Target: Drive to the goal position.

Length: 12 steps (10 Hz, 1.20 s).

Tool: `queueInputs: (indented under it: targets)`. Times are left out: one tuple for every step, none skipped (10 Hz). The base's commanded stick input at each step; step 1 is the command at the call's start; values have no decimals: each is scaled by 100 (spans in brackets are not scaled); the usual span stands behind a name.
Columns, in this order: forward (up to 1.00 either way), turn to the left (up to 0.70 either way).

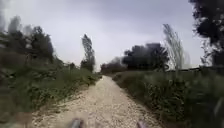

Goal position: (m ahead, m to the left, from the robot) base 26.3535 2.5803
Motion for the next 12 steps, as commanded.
queueInputs:
  targets:
    - [85, 0]
    - [85, 0]
    - [85, 0]
    - [85, 0]
    - [85, 0]
    - [85, 0]
    - [85, 0]
    - [85, 0]
    - [85, 0]
    - [85, 0]
    - [85, 0]
    - [85, 0]
